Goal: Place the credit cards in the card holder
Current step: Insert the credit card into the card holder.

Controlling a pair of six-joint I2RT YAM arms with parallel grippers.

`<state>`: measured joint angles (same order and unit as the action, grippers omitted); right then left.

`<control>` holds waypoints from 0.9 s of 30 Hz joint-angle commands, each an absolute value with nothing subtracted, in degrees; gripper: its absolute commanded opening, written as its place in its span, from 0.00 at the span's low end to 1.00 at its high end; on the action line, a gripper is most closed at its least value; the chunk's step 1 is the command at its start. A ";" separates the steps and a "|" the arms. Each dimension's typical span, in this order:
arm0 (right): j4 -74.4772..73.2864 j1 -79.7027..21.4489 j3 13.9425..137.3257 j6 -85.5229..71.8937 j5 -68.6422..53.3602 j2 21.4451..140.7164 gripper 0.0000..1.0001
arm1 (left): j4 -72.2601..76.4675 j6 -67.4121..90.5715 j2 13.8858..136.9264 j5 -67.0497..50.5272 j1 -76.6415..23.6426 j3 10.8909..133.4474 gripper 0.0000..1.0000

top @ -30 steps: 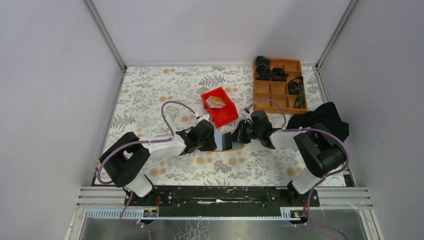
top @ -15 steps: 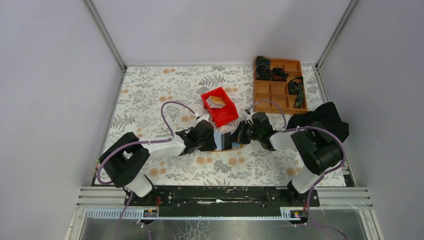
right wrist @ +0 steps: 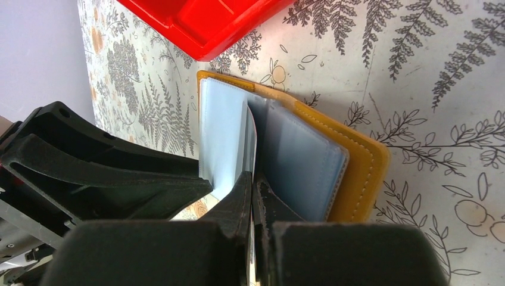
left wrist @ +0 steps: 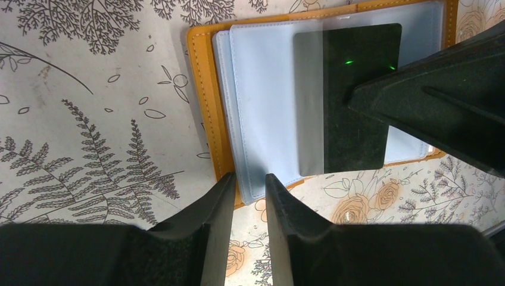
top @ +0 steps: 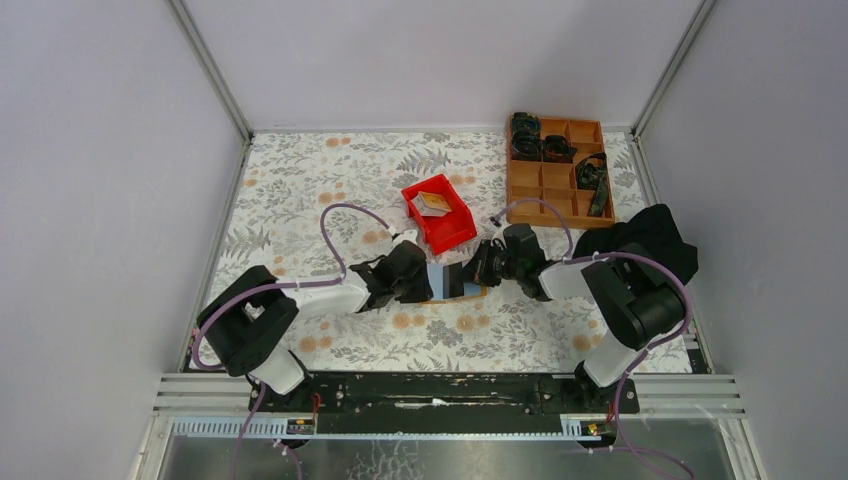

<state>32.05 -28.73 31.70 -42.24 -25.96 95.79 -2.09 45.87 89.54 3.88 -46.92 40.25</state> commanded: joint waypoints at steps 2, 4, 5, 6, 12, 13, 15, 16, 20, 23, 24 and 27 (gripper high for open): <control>29.87 -28.90 33.09 -39.18 -21.58 98.39 0.00 | -10.56 44.47 90.36 5.37 -47.37 37.18 0.33; 30.04 -28.96 33.36 -39.55 -22.19 98.83 0.00 | -10.55 44.43 90.28 5.36 -47.37 37.26 0.33; 30.06 -28.93 33.39 -39.59 -22.49 99.01 0.00 | -10.46 44.39 90.27 5.41 -47.42 37.40 0.33; 30.01 -28.96 33.46 -39.74 -23.04 99.31 0.00 | -10.46 44.39 90.35 5.30 -47.42 37.49 0.33; 27.31 -29.72 33.80 -39.03 -23.82 99.45 0.00 | -9.64 44.47 90.32 5.35 -47.38 37.65 0.34; 26.80 -29.97 33.83 -38.76 -23.74 99.34 0.00 | -9.44 44.47 90.17 5.30 -47.40 37.70 0.33; 25.68 -30.52 33.84 -38.34 -23.37 98.75 0.00 | -9.09 44.47 89.93 5.44 -47.40 37.62 0.34; 25.06 -30.71 33.84 -38.06 -23.32 98.52 0.00 | -8.91 44.55 89.91 5.49 -47.44 37.62 0.34; 23.13 -31.19 33.69 -37.37 -23.38 97.17 0.00 | -8.24 44.71 89.79 5.54 -47.39 37.43 0.34; 22.52 -31.53 33.02 -37.29 -23.37 96.32 0.00 | -7.85 44.74 89.65 5.55 -47.33 37.48 0.34; 22.25 -31.59 32.86 -37.27 -23.44 96.18 0.00 | -7.87 44.74 89.67 5.63 -47.39 37.45 0.34; 22.59 -31.86 31.99 -37.52 -23.51 95.97 0.00 | -7.65 44.74 89.31 5.63 -47.40 37.23 0.34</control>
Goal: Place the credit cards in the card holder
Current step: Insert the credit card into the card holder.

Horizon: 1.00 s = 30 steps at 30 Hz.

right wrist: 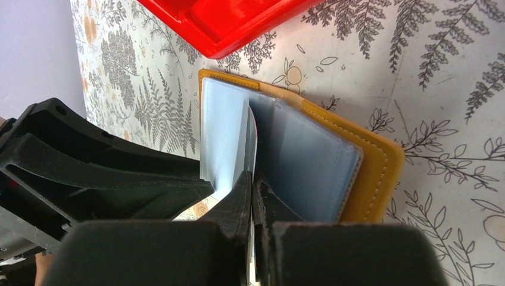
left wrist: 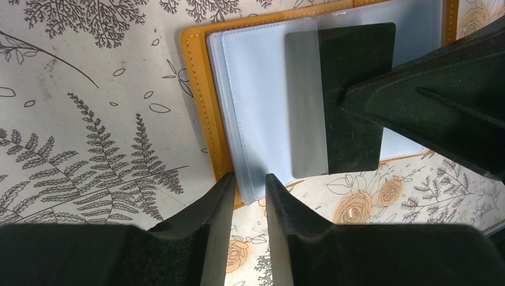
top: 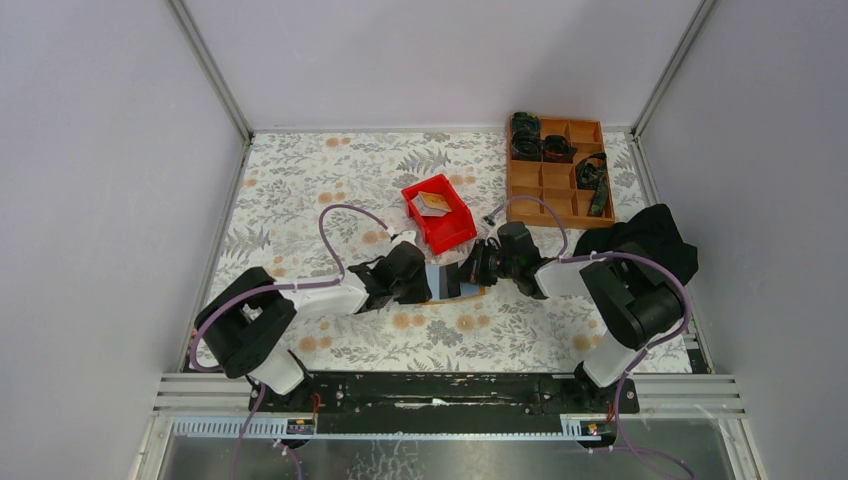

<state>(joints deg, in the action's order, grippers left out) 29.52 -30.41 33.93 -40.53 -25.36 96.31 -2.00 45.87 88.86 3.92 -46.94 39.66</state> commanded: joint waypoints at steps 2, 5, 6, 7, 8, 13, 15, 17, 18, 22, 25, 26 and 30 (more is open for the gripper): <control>23.06 -32.10 32.01 -37.86 -23.93 96.33 0.00 | -7.56 44.74 89.09 5.54 -47.39 37.03 0.34; 22.92 -32.73 32.97 -37.72 -24.33 97.66 0.00 | -7.62 44.82 88.74 5.56 -47.36 36.74 0.34; 22.86 -32.85 33.36 -37.57 -24.48 98.09 0.00 | -7.52 44.82 88.57 5.50 -47.37 36.55 0.34; 22.79 -32.93 33.54 -37.53 -24.64 98.45 0.00 | -7.39 44.78 88.29 5.39 -47.42 36.37 0.34; 22.62 -33.05 33.91 -37.41 -24.76 98.76 0.00 | -7.12 44.74 88.00 5.39 -47.38 36.19 0.34; 19.68 -33.78 36.07 -36.17 -24.74 98.85 0.17 | -6.78 44.73 87.45 5.30 -47.42 35.95 0.37; 18.43 -33.76 36.57 -35.62 -24.65 98.42 0.30 | -6.47 44.94 87.39 5.29 -47.38 35.86 0.38; 17.11 -33.75 37.00 -35.13 -24.30 97.59 0.37 | -6.10 45.23 87.22 5.29 -47.45 35.55 0.38; 16.23 -33.75 37.27 -34.82 -24.15 97.22 0.40 | -5.86 45.45 87.21 5.28 -47.38 35.39 0.38; 13.65 -33.81 38.02 -33.83 -23.26 95.76 0.43 | -4.74 46.04 86.89 5.28 -47.43 34.79 0.38; 11.60 -33.81 38.73 -33.26 -22.59 95.49 0.45 | -3.88 46.55 86.66 5.28 -47.39 34.36 0.38; 10.81 -33.83 39.06 -32.95 -22.09 94.79 0.46 | -3.61 46.69 86.58 5.27 -47.44 34.22 0.38; 5.13 -34.37 41.41 -31.02 -18.82 93.33 0.49 | -2.30 47.26 85.80 5.24 -47.37 33.31 0.38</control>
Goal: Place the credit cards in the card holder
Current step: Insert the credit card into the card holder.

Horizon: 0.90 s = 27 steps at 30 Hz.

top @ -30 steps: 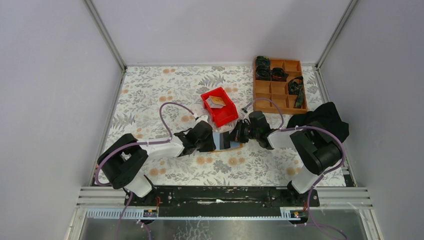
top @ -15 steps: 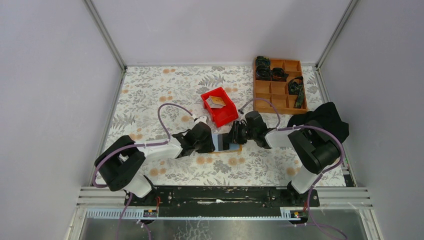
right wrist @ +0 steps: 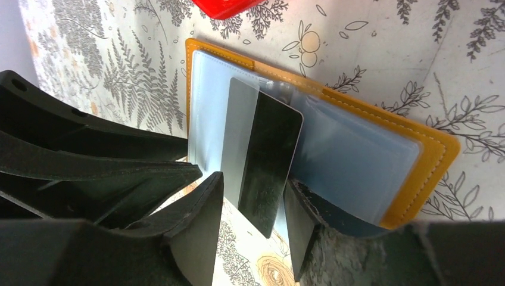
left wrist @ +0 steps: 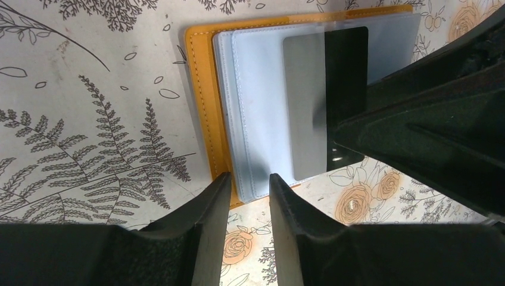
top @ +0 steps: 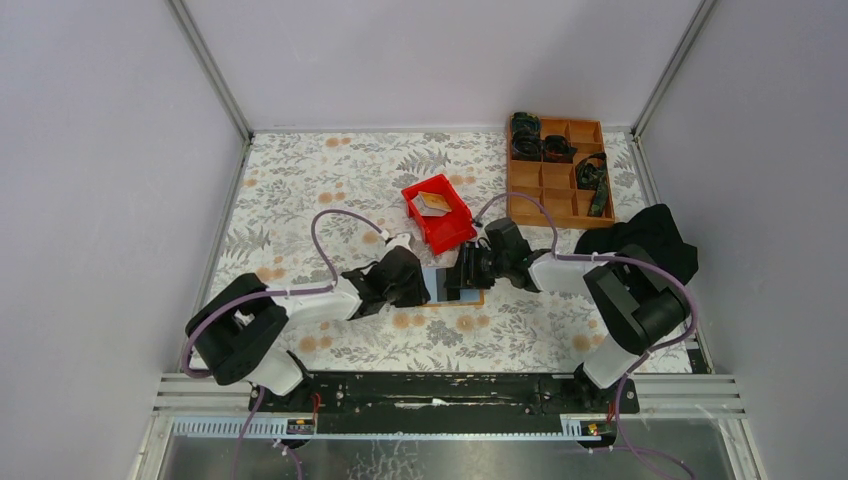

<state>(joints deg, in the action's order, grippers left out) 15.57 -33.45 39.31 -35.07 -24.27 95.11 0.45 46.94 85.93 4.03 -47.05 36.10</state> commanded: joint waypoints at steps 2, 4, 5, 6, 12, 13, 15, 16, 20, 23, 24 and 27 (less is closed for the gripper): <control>2.92 -34.90 42.93 -30.32 -17.34 92.89 0.49 | -1.60 47.57 85.28 5.28 -47.43 32.72 0.38; 1.30 -35.17 43.87 -30.00 -16.13 92.37 0.49 | -1.10 47.87 84.56 5.36 -47.37 32.09 0.38; 0.66 -35.36 44.24 -29.97 -15.67 92.25 0.49 | -0.84 48.02 84.30 5.49 -47.40 31.77 0.38; 0.25 -35.41 44.63 -29.93 -15.34 92.09 0.49 | -0.64 48.19 83.92 5.63 -47.42 31.40 0.38; -0.44 -35.68 45.13 -30.64 -12.47 90.96 0.40 | -0.02 48.43 82.09 6.29 -47.35 30.07 0.38; -0.37 -35.68 45.09 -30.81 -11.92 90.78 0.37 | 0.00 48.43 81.99 6.32 -47.29 30.06 0.38; -0.42 -35.77 45.34 -30.82 -11.33 90.91 0.31 | 0.04 48.22 82.06 6.24 -47.29 30.09 0.38; -0.63 -35.77 45.64 -30.82 -11.19 91.22 0.29 | 0.08 48.13 82.13 6.14 -47.29 30.12 0.38; -1.63 -36.75 47.22 -30.33 -9.72 92.93 0.19 | 0.15 47.61 82.77 5.75 -47.29 30.40 0.38; -2.38 -37.77 48.20 -29.88 -8.38 94.20 0.16 | 0.10 47.23 82.94 5.75 -47.30 30.41 0.38; -2.45 -38.01 48.39 -29.79 -8.15 94.58 0.15 | 0.05 47.08 82.91 5.76 -47.24 30.44 0.38; -2.54 -38.61 48.81 -29.59 -7.77 96.16 0.12 | 0.06 46.85 83.17 5.66 -47.29 30.43 0.38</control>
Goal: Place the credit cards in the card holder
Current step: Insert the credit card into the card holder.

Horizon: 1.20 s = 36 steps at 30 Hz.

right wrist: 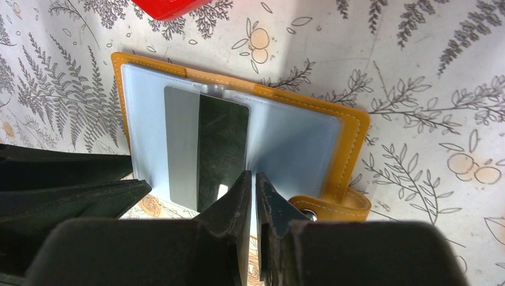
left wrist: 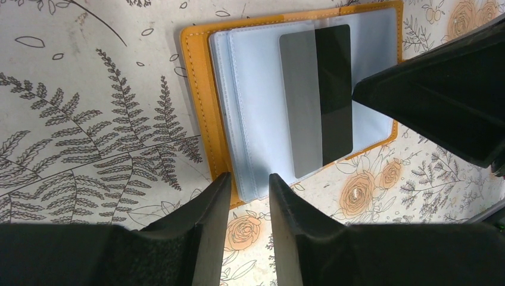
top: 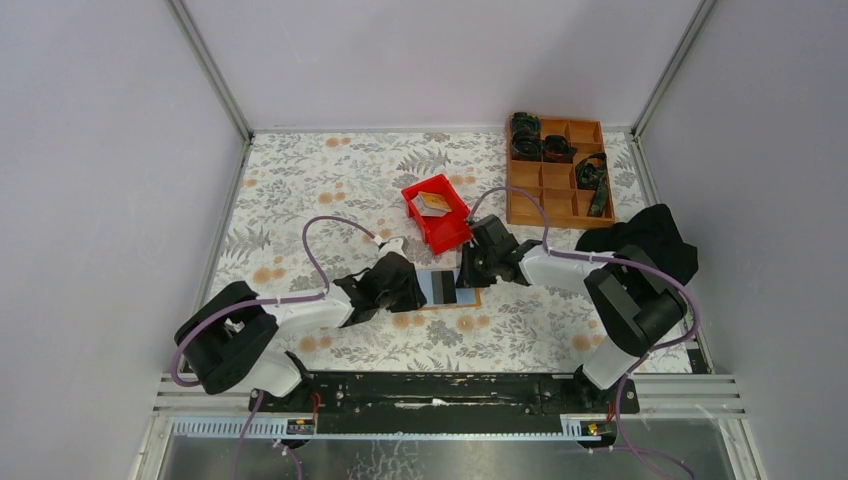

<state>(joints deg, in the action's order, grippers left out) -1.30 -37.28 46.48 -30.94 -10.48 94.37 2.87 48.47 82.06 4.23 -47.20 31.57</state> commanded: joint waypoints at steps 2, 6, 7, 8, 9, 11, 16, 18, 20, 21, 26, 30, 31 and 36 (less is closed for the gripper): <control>-2.52 -39.06 49.04 -29.49 -7.53 97.18 0.11 | 0.07 46.63 83.31 5.51 -47.34 30.39 0.37; -2.23 -40.00 49.50 -29.85 -7.47 98.08 0.10 | 0.30 46.49 83.25 5.33 -47.33 30.17 0.37; -2.19 -40.17 49.67 -29.92 -7.48 98.23 0.10 | 0.38 46.49 83.28 5.28 -47.28 30.11 0.37; -2.30 -40.45 49.92 -29.92 -7.47 98.37 0.10 | 0.62 46.43 83.13 5.18 -47.28 30.02 0.37; -2.43 -40.70 50.23 -29.91 -7.39 98.58 0.10 | 0.84 46.41 83.08 5.02 -47.27 29.92 0.37; -2.54 -40.97 50.76 -29.97 -7.30 98.72 0.10 | 1.56 46.24 82.77 4.52 -47.21 29.70 0.37; -2.87 -41.64 51.64 -30.14 -7.20 98.88 0.10 | 2.87 45.82 82.58 3.43 -47.03 29.52 0.37; -2.94 -41.85 52.07 -30.18 -7.21 99.04 0.10 | 3.05 45.71 82.65 3.01 -47.03 29.61 0.38; -3.22 -42.21 52.56 -30.12 -7.32 99.39 0.10 | 3.16 45.49 82.66 2.91 -47.08 29.69 0.38; -3.25 -42.38 52.82 -30.12 -7.32 99.50 0.10 | 3.10 45.38 82.57 2.84 -46.95 29.84 0.38; -4.19 -43.17 53.96 -29.89 -6.86 100.05 0.10 | 2.92 45.04 82.01 2.93 -46.80 29.92 0.38; -5.56 -44.07 55.49 -29.41 -6.15 100.68 0.10 | 3.07 44.91 82.09 2.57 -46.60 30.06 0.39; -5.99 -44.27 55.85 -29.32 -5.93 100.75 0.10 | 3.12 44.87 82.10 2.53 -46.56 30.12 0.39; -9.03 -45.51 57.34 -28.72 -4.14 100.59 0.10 | 3.32 44.65 82.08 2.25 -46.10 30.21 0.39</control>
